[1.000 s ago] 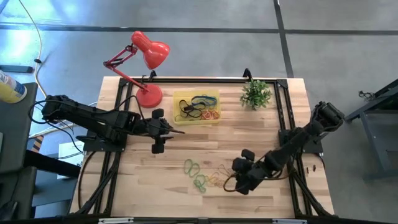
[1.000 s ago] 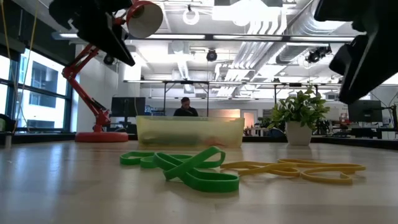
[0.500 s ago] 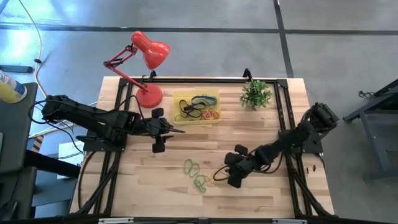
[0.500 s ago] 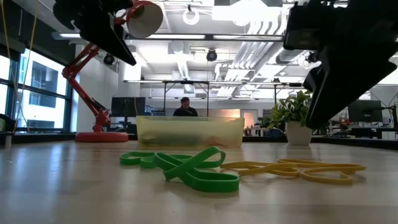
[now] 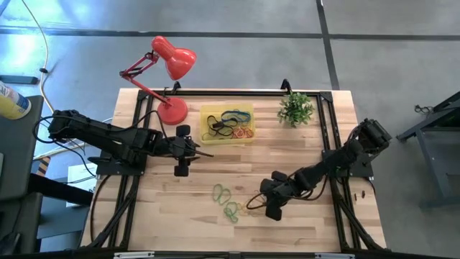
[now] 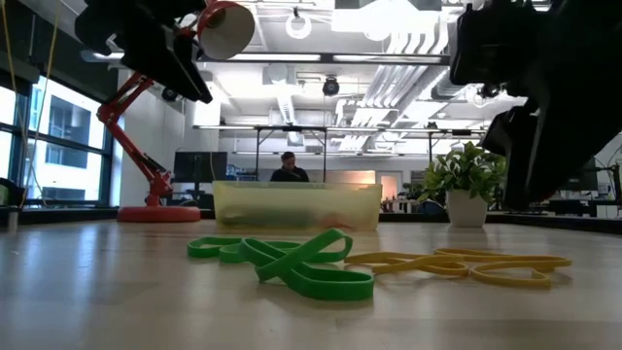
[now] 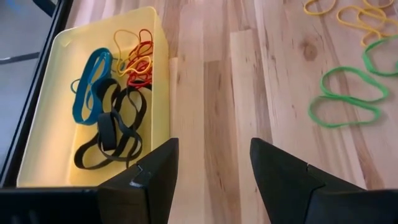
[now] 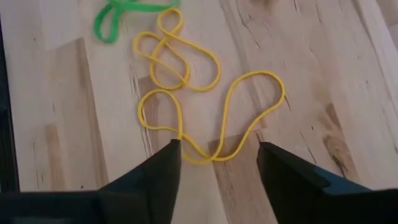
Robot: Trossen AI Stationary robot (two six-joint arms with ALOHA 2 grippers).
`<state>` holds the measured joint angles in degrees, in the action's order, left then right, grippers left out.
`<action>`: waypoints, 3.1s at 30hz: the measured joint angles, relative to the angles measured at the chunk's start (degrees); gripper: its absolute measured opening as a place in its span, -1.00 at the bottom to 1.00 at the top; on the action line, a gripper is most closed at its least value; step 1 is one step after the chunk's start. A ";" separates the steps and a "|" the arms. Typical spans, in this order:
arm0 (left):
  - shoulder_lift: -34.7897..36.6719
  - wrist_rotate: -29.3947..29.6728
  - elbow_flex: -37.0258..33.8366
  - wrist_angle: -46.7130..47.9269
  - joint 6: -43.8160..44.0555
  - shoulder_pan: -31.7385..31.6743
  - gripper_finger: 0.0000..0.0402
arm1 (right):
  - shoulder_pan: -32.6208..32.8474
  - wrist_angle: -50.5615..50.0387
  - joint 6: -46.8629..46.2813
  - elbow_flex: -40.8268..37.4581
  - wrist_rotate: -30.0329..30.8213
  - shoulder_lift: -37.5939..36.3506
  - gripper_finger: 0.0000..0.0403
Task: Pick and place rubber bands into bin
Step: Put the yellow rubber band into the yellow container
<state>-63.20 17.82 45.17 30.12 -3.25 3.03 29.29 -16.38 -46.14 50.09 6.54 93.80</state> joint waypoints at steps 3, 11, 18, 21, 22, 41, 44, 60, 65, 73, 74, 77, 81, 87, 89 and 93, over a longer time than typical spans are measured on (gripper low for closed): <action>0.00 0.08 0.00 -0.01 -0.93 0.00 -0.06 | -0.56 -0.17 -0.25 0.00 -0.54 0.01 0.14; 0.00 1.31 0.00 0.04 -2.38 -0.02 -0.06 | -1.59 2.12 -0.48 0.81 -3.62 5.66 0.16; 0.00 1.29 0.00 0.06 -2.38 -0.02 -0.06 | -1.56 -2.00 -3.86 4.56 -2.44 10.05 0.06; 0.00 1.29 0.00 0.06 -2.39 -0.02 -0.06 | -1.20 -5.43 -4.25 6.16 -2.31 11.90 -0.01; 0.00 1.29 0.00 0.10 -2.40 -0.02 -0.06 | -1.01 -6.30 -4.25 6.62 -2.16 12.51 -0.04; 0.00 1.22 0.00 1.41 -2.44 -0.02 -0.06 | -0.03 -16.76 -9.46 10.36 0.16 15.37 -0.56; 0.00 1.22 0.00 1.41 -2.47 -0.02 -0.06 | -0.03 -17.57 -10.68 10.36 0.26 15.37 -0.64; 0.00 1.04 0.00 1.43 -2.50 -0.01 -0.06 | 0.12 -17.72 -12.38 10.04 1.95 14.75 -0.99; 0.00 1.03 0.00 1.52 -2.49 -0.02 -0.06 | 0.14 -17.19 -12.11 9.86 3.86 12.73 -0.99; 0.00 1.05 0.00 1.50 -2.49 -0.02 -0.06 | -0.13 -17.03 -10.85 9.67 9.89 7.64 -1.00; 0.00 1.07 0.00 1.51 -2.49 -0.02 -0.06 | -0.04 -16.99 -10.80 9.68 10.52 6.90 -1.00; 0.00 1.07 0.00 1.49 -2.49 -0.02 -0.06 | 0.05 -16.79 -10.39 9.66 12.61 5.07 -1.00; 0.00 1.25 0.00 1.45 -2.49 -0.02 -0.06 | -0.55 -16.47 -9.54 9.74 16.44 2.22 -1.00; 0.00 1.26 0.00 1.44 -2.49 -0.02 -0.06 | -3.00 -14.10 -4.29 9.81 21.06 -2.18 -1.00; 0.00 1.27 0.00 1.41 -2.49 -0.02 -0.06 | -4.17 -13.11 -1.72 9.86 23.14 -3.55 -1.00; 0.00 1.27 0.02 1.39 -2.49 -0.02 -0.06 | -7.07 -10.80 4.02 9.87 25.52 -6.56 -1.00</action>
<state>-63.20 19.09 45.19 31.51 -5.74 3.01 22.22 -27.18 -42.12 59.95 32.05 87.24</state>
